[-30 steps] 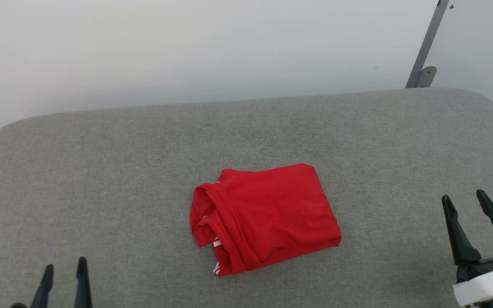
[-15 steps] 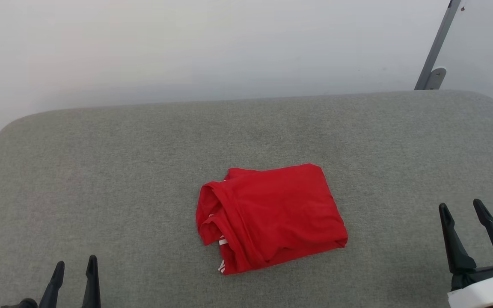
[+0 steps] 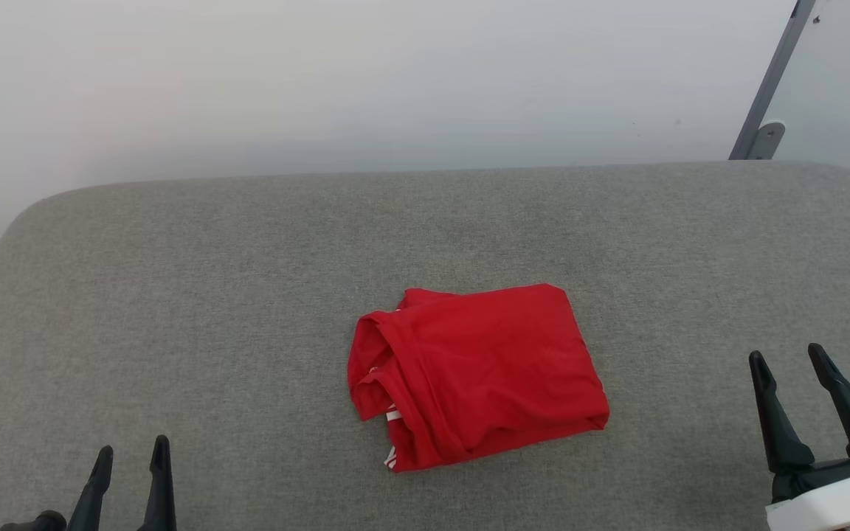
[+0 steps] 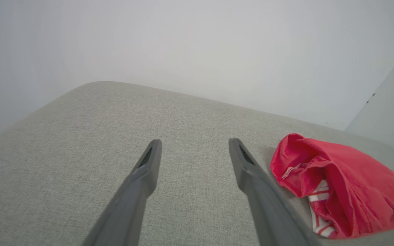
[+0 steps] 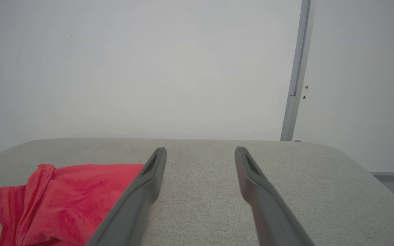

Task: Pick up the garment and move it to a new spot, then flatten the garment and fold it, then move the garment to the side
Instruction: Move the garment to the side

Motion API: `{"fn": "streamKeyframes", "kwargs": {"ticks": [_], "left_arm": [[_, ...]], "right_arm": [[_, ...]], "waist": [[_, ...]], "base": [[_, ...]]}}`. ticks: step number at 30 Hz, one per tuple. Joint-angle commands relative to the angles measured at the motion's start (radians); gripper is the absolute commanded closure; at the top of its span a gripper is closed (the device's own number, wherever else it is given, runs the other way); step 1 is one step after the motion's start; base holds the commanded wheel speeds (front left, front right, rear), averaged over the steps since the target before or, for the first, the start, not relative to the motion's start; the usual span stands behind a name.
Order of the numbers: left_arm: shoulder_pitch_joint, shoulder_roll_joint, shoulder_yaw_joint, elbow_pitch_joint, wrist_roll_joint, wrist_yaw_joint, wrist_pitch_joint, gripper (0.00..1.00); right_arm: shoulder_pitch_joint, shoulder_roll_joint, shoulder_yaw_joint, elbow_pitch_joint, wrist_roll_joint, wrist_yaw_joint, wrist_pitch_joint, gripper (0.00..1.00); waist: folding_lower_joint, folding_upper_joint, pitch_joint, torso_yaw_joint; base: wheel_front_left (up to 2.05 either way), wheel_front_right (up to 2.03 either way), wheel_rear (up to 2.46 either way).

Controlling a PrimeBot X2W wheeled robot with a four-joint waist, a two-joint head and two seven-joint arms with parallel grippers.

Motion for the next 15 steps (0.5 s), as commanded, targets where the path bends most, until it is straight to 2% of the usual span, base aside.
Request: {"fn": "streamKeyframes", "kwargs": {"ticks": [1,7,15], "left_arm": [[-0.011,0.002,-0.003,-0.001,0.000,-0.003,-0.005,0.00],[-0.013,0.000,-0.001,-0.002,-0.003,-0.003,-0.005,0.00],[-0.013,0.006,0.006,-0.013,-0.008,-0.003,-0.005,0.00]], "right_arm": [[0.000,0.001,0.005,-0.002,-0.008,0.000,-0.004,0.00],[-0.005,-0.007,0.024,0.004,-0.010,0.000,-0.004,0.00],[-0.056,-0.046,0.121,0.062,0.033,0.000,-0.004,0.00]], "waist": [[0.0000,0.0000,0.000,0.003],[0.0000,0.0000,0.000,0.007],[0.0000,0.0000,0.010,0.036]], "base": [[0.00,0.00,0.00],[0.00,0.00,0.00],[0.00,0.00,0.00]]}}
